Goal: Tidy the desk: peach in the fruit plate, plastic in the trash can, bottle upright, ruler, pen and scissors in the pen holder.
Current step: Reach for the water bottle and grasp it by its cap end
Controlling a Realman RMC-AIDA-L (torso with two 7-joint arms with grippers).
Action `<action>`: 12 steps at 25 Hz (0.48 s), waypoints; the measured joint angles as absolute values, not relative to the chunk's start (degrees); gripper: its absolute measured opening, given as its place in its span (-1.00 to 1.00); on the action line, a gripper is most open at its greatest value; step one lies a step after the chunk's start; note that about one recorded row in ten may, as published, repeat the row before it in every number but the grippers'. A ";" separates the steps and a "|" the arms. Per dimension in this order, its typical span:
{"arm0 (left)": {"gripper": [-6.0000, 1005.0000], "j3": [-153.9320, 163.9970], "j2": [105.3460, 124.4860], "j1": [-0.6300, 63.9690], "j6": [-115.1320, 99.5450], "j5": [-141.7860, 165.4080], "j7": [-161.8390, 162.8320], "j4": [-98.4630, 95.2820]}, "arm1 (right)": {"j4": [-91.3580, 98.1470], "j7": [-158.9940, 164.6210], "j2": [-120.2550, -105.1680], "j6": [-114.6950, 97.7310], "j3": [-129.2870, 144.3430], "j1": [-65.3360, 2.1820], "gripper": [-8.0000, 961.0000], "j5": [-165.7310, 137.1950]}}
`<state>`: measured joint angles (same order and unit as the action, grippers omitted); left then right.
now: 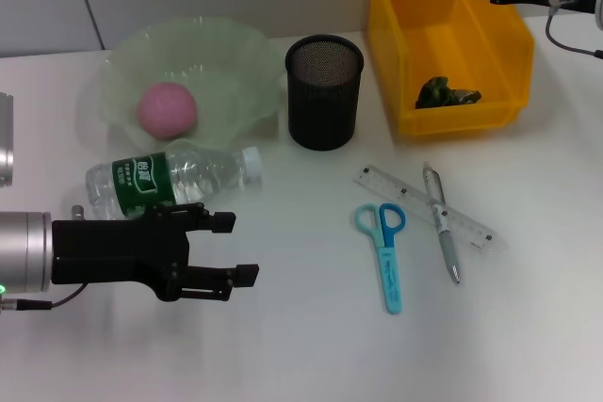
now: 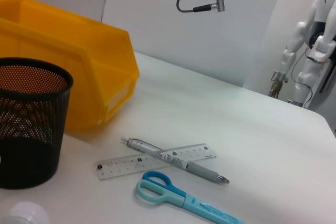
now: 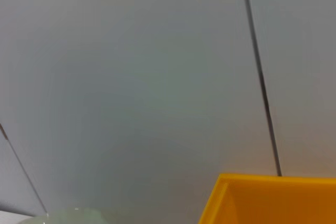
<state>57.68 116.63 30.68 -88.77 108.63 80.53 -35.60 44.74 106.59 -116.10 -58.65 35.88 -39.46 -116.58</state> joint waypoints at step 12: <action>0.67 57.89 116.63 30.54 -88.84 108.63 80.36 -35.60 | 45.38 104.98 -115.19 -65.86 35.40 -36.91 0.33 -102.56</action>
<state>57.89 116.63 30.54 -88.84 108.63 80.36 -35.60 45.38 104.98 -115.19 -65.86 35.40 -36.91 -102.56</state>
